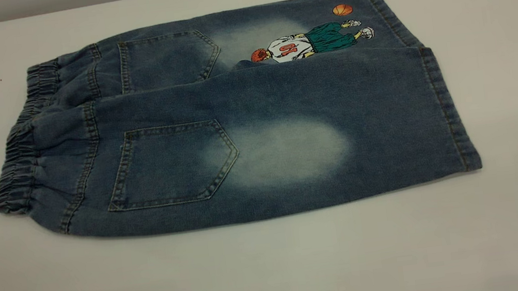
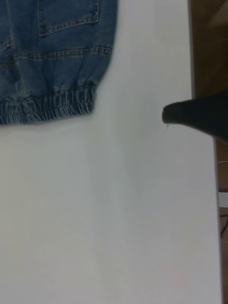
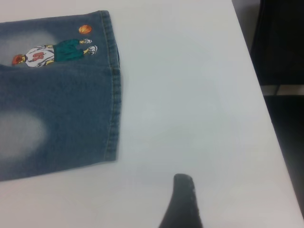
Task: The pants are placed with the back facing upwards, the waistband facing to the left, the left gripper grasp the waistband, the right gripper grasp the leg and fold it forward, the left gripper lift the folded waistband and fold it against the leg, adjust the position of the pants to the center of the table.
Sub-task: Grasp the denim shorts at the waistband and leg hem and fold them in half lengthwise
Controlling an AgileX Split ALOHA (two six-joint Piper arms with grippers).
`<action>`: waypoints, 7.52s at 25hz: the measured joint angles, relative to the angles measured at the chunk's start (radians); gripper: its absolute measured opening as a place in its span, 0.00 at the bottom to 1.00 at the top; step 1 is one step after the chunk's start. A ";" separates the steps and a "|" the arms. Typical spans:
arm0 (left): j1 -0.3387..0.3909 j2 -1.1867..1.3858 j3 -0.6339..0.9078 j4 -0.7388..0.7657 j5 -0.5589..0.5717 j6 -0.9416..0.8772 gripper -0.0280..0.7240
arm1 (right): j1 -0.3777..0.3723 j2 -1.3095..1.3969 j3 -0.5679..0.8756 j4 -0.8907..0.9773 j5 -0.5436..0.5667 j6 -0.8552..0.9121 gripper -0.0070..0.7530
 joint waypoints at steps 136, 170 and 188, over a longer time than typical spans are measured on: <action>-0.070 1.936 -0.786 -0.023 -0.348 -0.223 0.15 | 0.456 1.694 -0.382 0.195 -0.765 -0.423 0.06; -0.020 2.115 -0.914 -0.347 -0.827 -0.859 0.15 | 0.269 2.216 -1.188 0.193 -0.508 -0.445 0.06; -0.021 2.228 -0.915 -0.448 -1.109 -0.776 0.39 | 0.269 2.289 -1.196 0.237 -0.728 -0.445 0.67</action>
